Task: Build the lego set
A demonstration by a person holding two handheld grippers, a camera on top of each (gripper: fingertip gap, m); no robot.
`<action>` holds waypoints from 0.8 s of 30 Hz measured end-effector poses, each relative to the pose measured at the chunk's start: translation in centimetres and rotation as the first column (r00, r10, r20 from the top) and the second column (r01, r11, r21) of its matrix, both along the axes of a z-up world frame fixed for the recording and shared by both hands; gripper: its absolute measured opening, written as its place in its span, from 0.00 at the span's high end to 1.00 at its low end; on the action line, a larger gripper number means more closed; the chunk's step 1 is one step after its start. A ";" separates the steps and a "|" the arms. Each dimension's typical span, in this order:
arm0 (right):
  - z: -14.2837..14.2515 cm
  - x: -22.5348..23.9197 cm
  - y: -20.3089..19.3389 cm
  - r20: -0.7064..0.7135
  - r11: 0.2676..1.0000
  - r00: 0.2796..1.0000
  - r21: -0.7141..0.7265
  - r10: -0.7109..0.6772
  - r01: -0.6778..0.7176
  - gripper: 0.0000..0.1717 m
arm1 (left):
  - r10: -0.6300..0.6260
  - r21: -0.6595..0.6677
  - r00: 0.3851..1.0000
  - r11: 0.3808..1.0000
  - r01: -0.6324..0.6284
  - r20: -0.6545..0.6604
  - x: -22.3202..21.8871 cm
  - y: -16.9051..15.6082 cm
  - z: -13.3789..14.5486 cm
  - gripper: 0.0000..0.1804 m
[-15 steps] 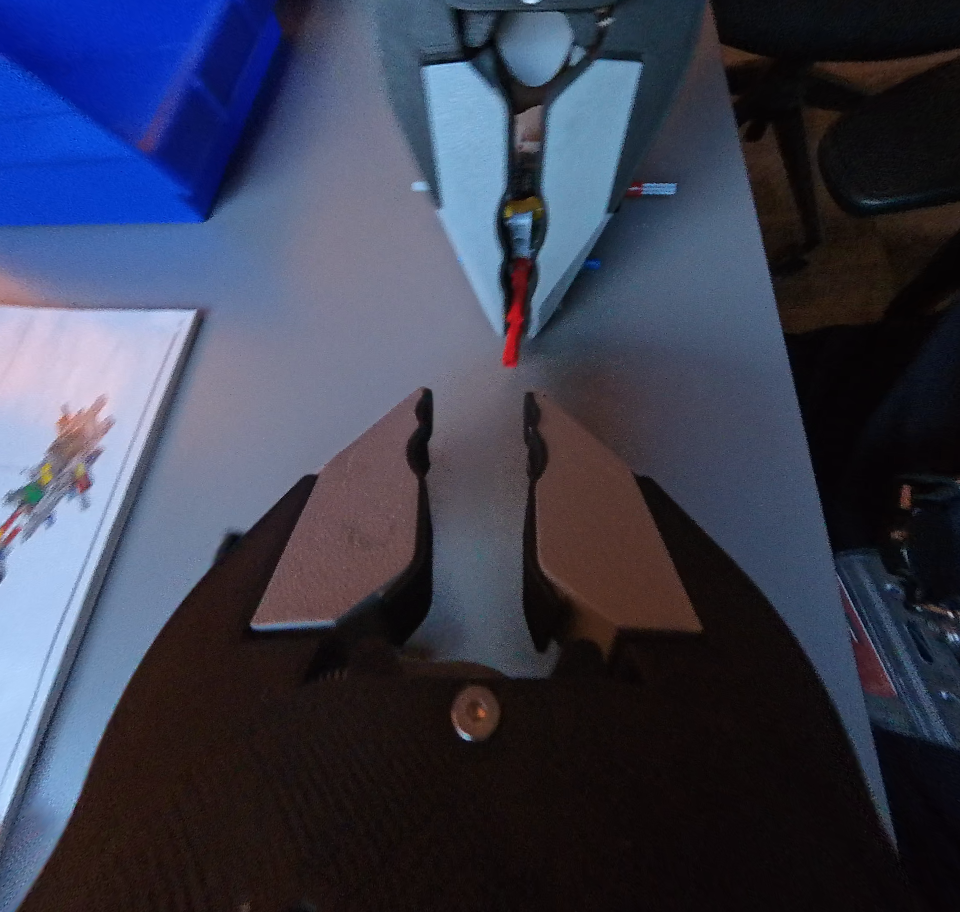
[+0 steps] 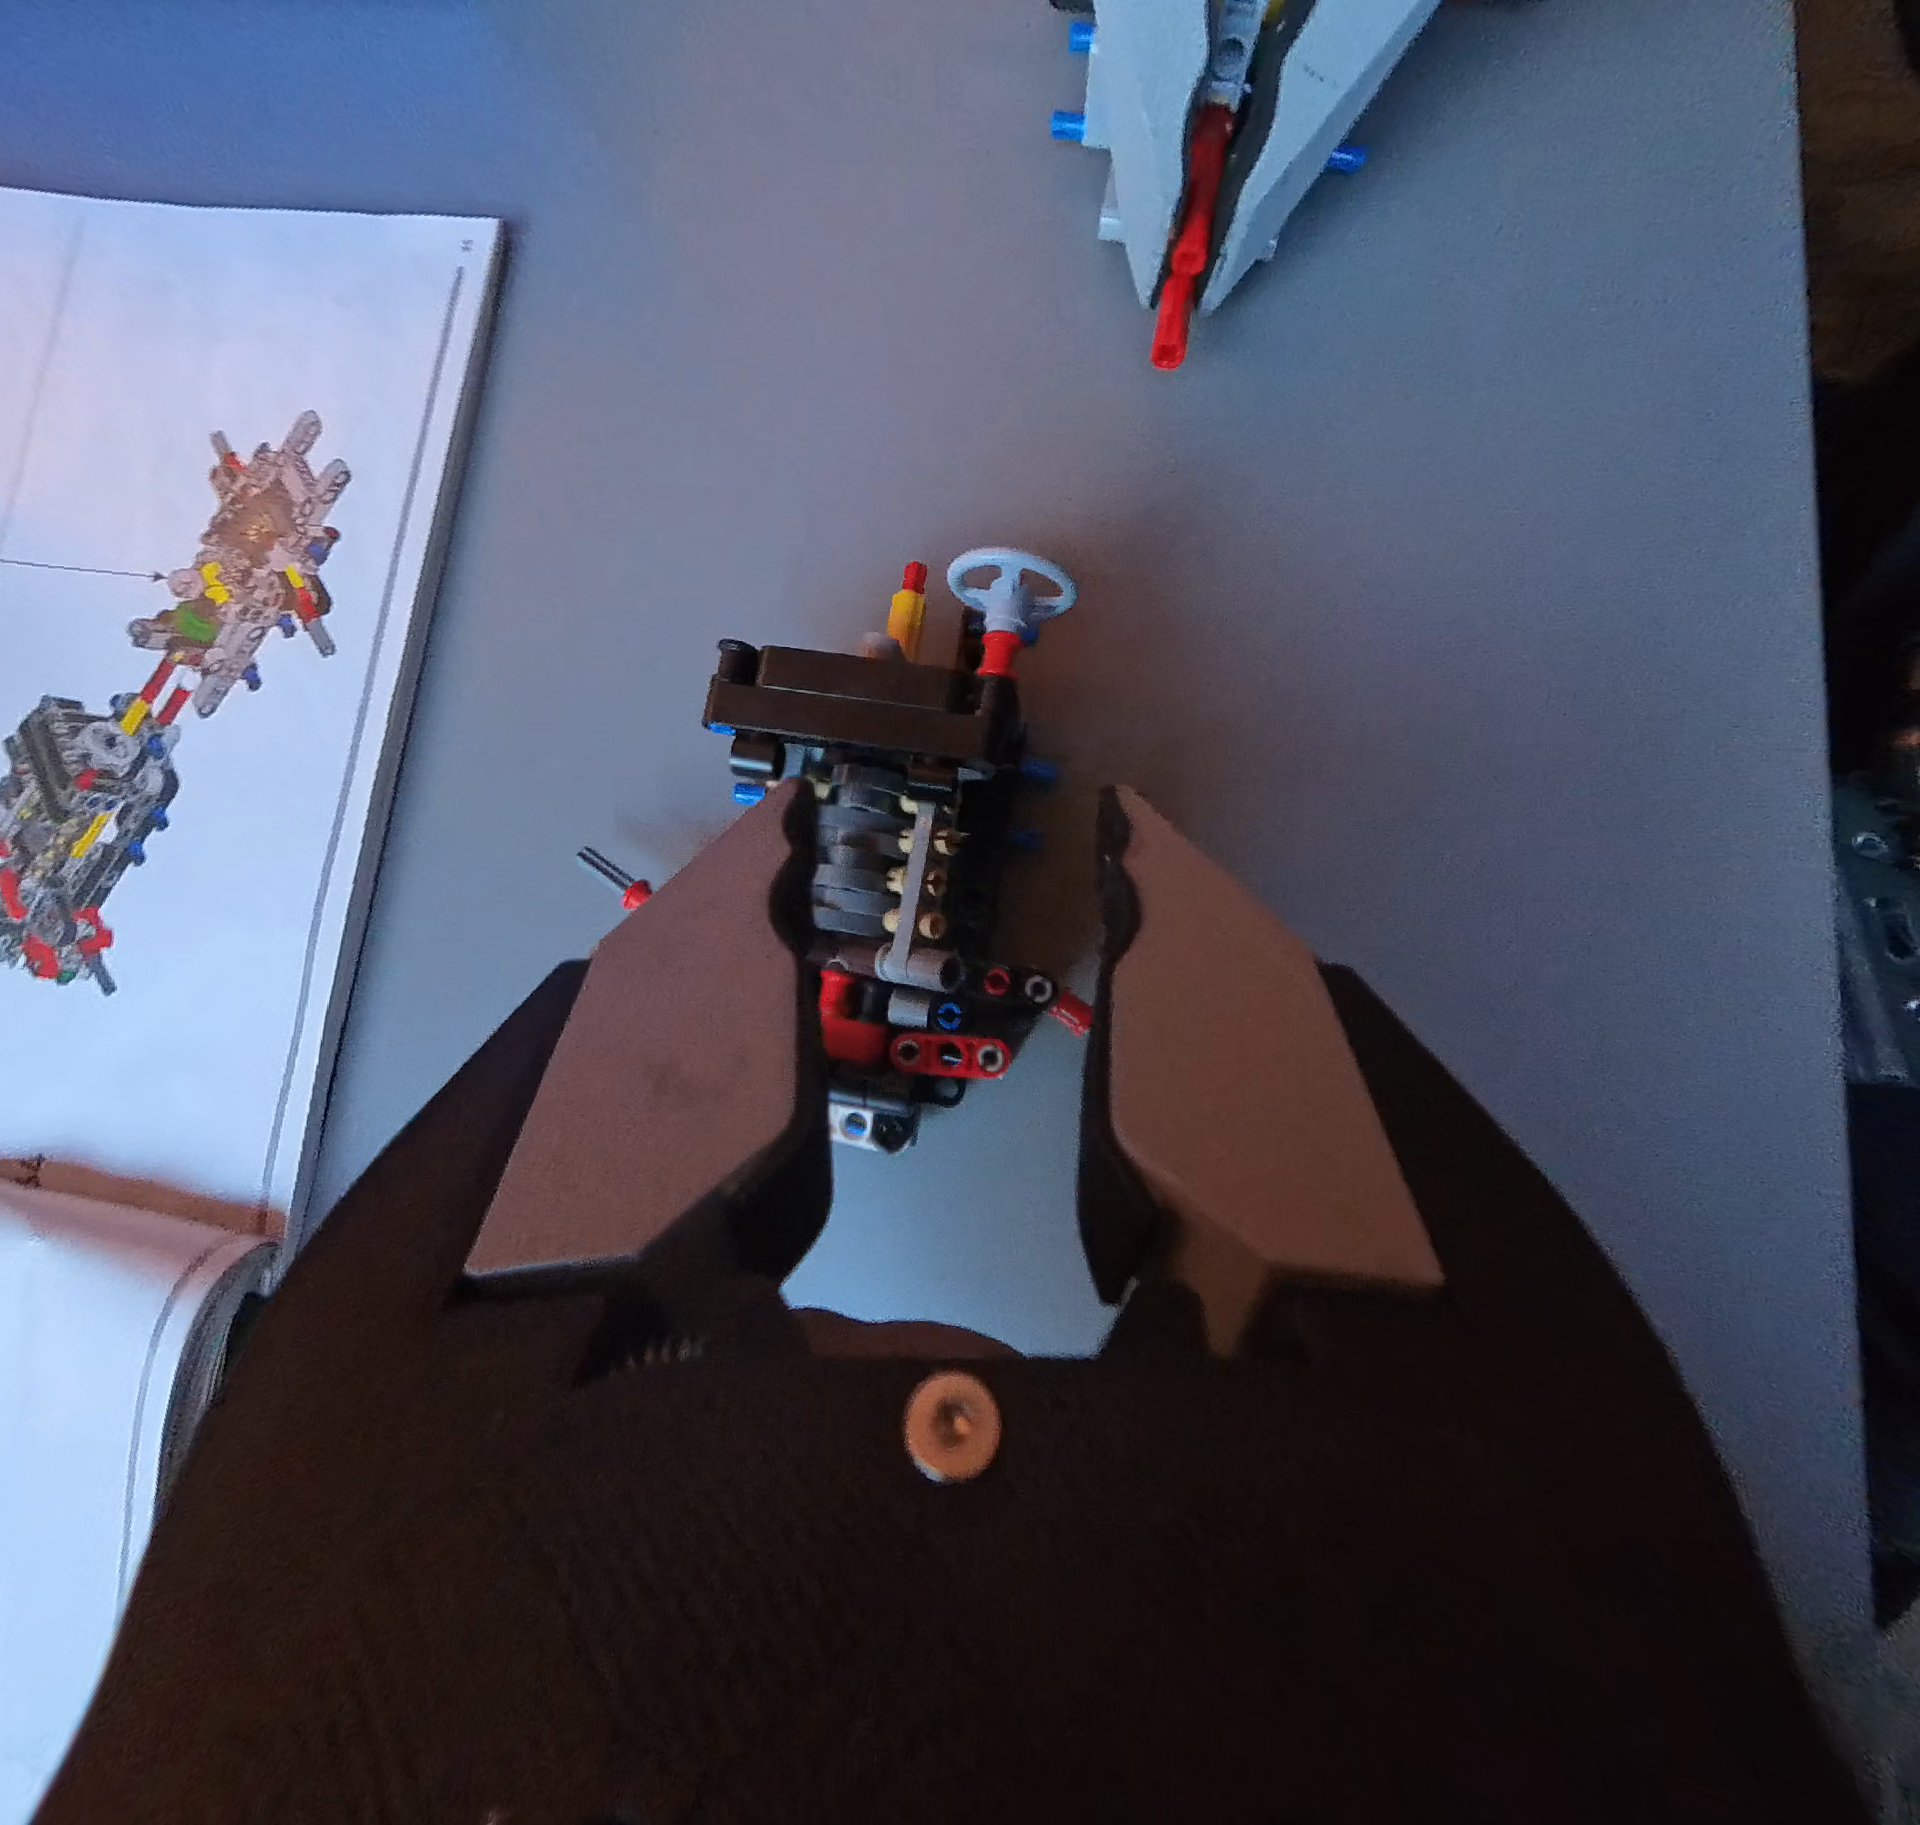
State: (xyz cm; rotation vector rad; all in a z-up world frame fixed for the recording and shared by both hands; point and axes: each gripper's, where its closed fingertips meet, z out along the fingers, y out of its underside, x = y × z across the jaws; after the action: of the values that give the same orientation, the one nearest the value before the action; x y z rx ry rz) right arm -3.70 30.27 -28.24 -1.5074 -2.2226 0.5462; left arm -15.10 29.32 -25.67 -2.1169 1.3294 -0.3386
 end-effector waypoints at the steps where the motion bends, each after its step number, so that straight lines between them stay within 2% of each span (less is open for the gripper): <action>1: 0.0 -0.1 0.1 -0.002 1.000 1.000 0.000 0.000 0.000 0.98 | -0.014 -0.006 1.000 1.000 0.014 -0.018 0.1 0.0 -0.3 0.72; 5: 0.2 -0.4 0.4 -0.024 1.000 1.000 0.006 0.009 -0.009 0.98 | -0.045 -0.014 0.997 0.999 0.044 -0.067 0.2 0.4 -0.7 0.75; 9: 0.5 -0.8 0.9 -0.059 1.000 0.998 0.020 0.009 -0.008 0.98 | -0.015 -0.029 0.999 0.999 0.014 -0.044 0.0 1.2 -0.5 0.84; 12: 0.6 -1.1 1.0 -0.078 0.998 0.997 0.058 0.017 -0.013 0.98 | 0.035 -0.033 0.999 0.999 -0.036 -0.020 -0.3 1.6 0.0 0.81; 14: 0.8 -1.1 0.9 -0.090 0.997 0.996 0.074 0.025 -0.018 0.98 | 0.069 0.028 0.996 0.997 -0.071 0.064 0.1 2.0 1.8 0.69; 16: 1.0 -1.0 0.8 -0.115 0.997 0.993 0.079 0.030 -0.021 0.98 | 0.033 0.012 0.971 0.999 -0.037 0.237 2.3 1.1 4.3 0.83; 18: 1.3 -0.9 0.6 -0.135 0.997 0.990 0.072 0.031 -0.022 0.98 | 0.024 -0.032 0.941 0.999 -0.014 0.338 4.6 0.5 5.4 0.86; 20: 1.4 -0.8 0.4 -0.153 0.997 0.988 0.071 0.037 -0.026 0.98 | 0.019 -0.074 0.943 0.997 0.006 0.332 6.8 0.0 4.6 0.86; 24: 1.6 -0.5 -0.2 -0.166 0.996 0.985 0.073 0.055 -0.043 0.98 | 0.051 -0.104 0.973 0.994 -0.029 0.224 9.3 -0.1 1.1 0.82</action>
State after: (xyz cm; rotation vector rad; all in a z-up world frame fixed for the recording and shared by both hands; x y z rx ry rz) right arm -4.17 30.09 -26.66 -1.3245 -2.1308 0.5826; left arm -5.85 29.22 -24.57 -2.1102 1.1573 -0.6219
